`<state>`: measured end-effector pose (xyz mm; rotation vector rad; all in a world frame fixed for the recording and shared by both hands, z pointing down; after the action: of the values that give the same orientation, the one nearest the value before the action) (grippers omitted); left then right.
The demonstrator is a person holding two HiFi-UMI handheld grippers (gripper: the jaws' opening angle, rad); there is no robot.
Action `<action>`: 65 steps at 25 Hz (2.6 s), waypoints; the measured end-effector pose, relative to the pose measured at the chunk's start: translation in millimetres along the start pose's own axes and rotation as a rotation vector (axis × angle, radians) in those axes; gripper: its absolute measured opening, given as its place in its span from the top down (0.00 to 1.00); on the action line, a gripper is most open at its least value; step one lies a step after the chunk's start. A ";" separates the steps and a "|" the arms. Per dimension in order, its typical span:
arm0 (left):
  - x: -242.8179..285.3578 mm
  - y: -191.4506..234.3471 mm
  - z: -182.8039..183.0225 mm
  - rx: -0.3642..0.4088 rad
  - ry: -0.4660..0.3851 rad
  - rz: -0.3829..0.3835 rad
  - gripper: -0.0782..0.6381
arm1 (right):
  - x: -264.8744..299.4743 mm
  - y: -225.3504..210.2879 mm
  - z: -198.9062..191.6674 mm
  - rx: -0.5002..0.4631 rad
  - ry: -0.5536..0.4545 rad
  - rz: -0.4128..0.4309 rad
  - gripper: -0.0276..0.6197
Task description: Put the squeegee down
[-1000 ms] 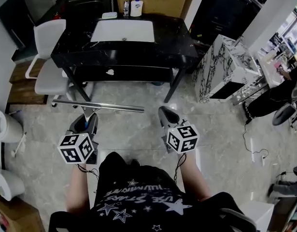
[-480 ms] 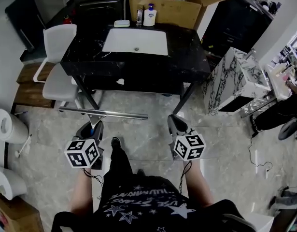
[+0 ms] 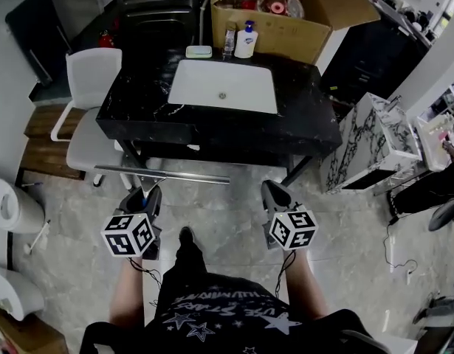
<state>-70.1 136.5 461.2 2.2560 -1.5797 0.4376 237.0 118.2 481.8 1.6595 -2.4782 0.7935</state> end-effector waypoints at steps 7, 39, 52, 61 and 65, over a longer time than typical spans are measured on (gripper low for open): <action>57.0 79.3 44.0 0.011 0.003 -0.015 0.70 | 96.4 23.3 39.0 -0.002 -0.010 -0.032 0.87; 238.5 249.6 180.8 0.111 -0.007 -0.112 0.70 | 356.5 69.3 141.1 -0.050 -0.035 0.027 0.87; 381.5 313.0 246.1 0.068 0.052 -0.039 0.70 | 475.0 23.1 187.0 -0.024 0.013 0.025 0.87; 461.4 336.0 251.6 0.126 0.140 -0.074 0.70 | 519.0 -7.9 192.6 0.009 0.055 0.004 0.87; 486.4 337.5 243.2 0.121 0.185 -0.101 0.70 | 531.3 -22.6 189.6 0.023 0.072 -0.009 0.87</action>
<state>-215.4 -485.9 495.9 2.2958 -1.3748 0.7085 77.3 -423.1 496.6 1.6184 -2.4207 0.8676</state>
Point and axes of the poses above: the fingertips, and each gripper's own axes: x forward along the fingers, y to its left, z out of its top, the point moved 1 cm from there along -x, backward along the fingers, and after that the axes turned 11 degrees about x, right-handed, at the moved point
